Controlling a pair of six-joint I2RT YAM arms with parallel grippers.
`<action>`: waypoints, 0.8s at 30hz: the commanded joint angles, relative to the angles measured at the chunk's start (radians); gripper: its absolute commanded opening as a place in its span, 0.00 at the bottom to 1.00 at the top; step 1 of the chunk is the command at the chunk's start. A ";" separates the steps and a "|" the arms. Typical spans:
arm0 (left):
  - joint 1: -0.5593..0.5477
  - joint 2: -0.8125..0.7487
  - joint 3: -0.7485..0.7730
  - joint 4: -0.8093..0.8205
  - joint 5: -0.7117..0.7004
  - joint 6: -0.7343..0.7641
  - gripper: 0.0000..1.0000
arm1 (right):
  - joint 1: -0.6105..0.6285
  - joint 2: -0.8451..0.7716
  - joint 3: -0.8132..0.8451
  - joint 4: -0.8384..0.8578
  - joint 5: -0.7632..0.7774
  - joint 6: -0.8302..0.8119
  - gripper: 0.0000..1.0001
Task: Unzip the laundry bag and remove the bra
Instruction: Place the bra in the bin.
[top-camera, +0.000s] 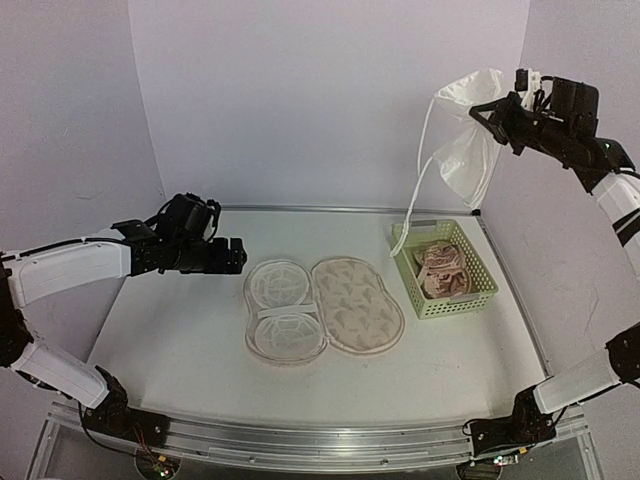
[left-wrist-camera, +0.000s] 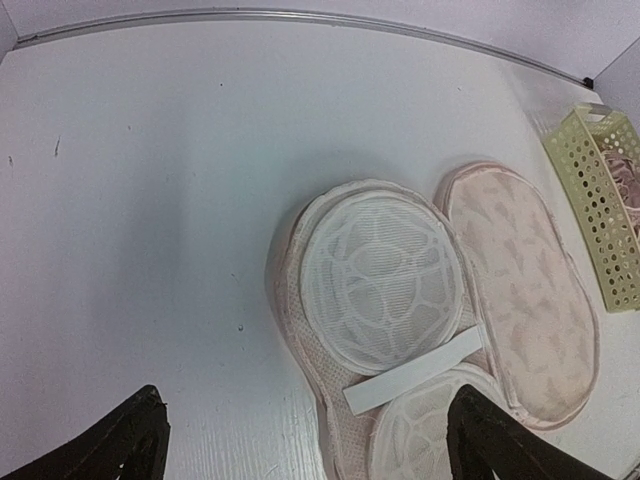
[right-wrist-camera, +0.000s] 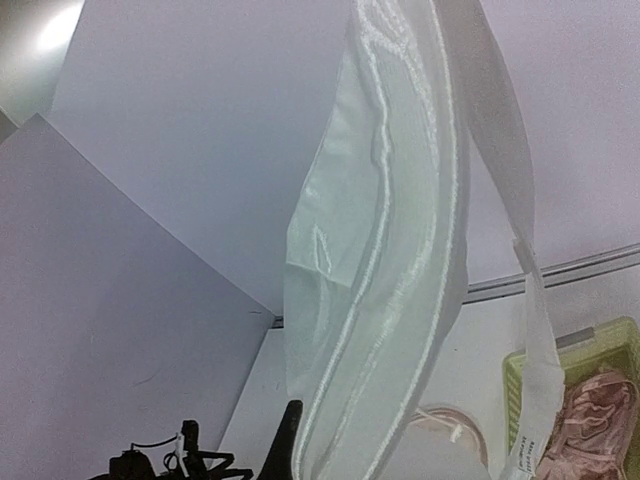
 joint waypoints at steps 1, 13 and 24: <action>0.005 -0.008 0.045 0.014 -0.017 0.020 0.97 | -0.012 -0.036 -0.011 -0.035 0.147 -0.103 0.00; 0.005 0.024 0.064 0.014 -0.009 0.021 0.97 | -0.016 -0.117 -0.135 -0.064 0.246 -0.167 0.00; 0.006 0.039 0.073 0.013 0.004 0.020 0.97 | -0.016 -0.059 -0.324 -0.048 0.242 -0.182 0.00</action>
